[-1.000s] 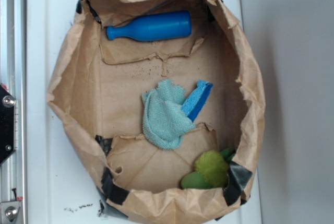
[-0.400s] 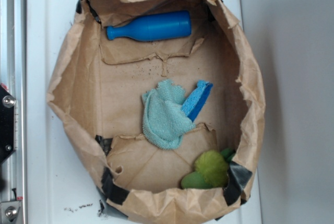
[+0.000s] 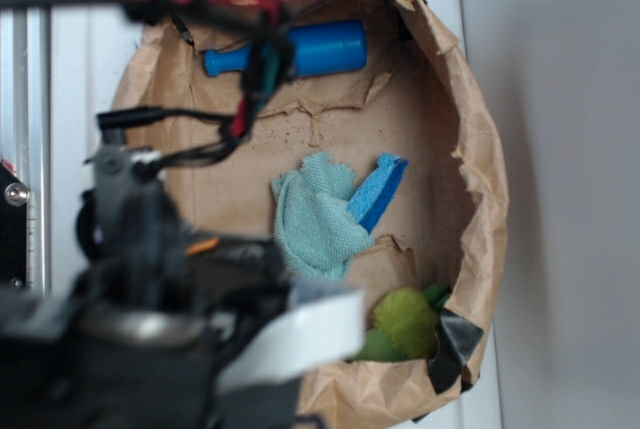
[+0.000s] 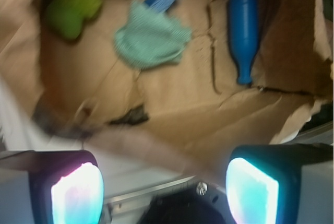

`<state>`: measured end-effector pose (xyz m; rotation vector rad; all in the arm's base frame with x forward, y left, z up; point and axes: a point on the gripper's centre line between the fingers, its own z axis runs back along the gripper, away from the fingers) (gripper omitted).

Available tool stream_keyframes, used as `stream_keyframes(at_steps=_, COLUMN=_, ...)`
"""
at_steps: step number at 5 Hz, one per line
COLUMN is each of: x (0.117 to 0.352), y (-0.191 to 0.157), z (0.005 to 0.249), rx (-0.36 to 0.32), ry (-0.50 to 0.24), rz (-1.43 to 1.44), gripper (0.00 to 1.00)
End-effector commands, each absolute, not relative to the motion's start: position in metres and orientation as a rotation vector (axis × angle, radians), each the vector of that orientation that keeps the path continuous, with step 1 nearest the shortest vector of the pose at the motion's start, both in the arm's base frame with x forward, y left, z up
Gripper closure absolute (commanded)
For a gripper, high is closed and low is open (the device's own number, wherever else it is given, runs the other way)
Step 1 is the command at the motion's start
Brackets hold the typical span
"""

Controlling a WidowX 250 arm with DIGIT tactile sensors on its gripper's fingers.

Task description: Grab the blue bottle.

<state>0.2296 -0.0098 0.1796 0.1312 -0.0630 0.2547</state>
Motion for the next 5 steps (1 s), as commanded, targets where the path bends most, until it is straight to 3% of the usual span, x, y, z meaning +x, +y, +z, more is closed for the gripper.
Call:
stream_keyframes(at_steps=1, x=0.254, y=0.045, z=0.171, rx=0.055, ry=-0.194, rz=0.148, gripper=0.00)
stream_keyframes(at_steps=2, x=0.273, y=0.049, z=0.151, rx=0.045, ry=-0.230, rz=0.036, gripper=0.00)
stream_keyframes(at_steps=4, x=0.298, y=0.049, z=0.127, rx=0.158, ry=-0.218, rz=-0.056, gripper=0.00)
stream_keyframes(at_steps=5, x=0.308, y=0.074, z=0.123, rx=0.209, ry=-0.199, rz=-0.012, gripper=0.00)
